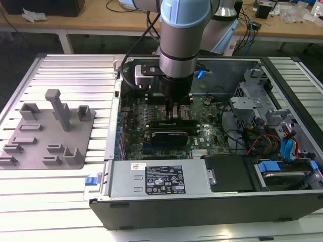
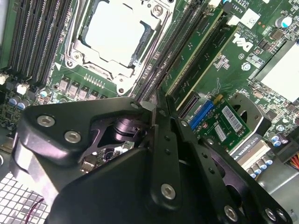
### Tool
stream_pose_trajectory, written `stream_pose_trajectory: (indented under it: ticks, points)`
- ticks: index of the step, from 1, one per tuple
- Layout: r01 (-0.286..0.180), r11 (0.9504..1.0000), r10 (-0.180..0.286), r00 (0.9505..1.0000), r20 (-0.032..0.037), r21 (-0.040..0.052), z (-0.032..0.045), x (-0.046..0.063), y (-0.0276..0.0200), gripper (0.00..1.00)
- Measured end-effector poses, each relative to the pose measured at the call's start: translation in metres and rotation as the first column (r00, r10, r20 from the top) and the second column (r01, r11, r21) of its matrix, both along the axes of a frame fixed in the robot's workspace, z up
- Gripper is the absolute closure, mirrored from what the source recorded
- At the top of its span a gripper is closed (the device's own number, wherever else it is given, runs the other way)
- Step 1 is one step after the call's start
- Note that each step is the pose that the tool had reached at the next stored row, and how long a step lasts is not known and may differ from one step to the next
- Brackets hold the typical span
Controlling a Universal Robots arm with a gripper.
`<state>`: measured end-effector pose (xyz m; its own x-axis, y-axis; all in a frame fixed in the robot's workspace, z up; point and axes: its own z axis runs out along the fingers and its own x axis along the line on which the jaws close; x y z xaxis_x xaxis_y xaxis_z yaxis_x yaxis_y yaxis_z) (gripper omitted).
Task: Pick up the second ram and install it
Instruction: 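Insert the second ram into the second slot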
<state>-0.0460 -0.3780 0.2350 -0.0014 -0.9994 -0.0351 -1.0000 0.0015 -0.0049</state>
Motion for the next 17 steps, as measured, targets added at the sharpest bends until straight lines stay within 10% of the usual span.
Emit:
stream_pose_trajectory:
  ticks: [17]
  points:
    - [0.0,1.0,0.0,1.0,0.0004,0.0001,-0.0014,-0.0018,0.0002,0.91]
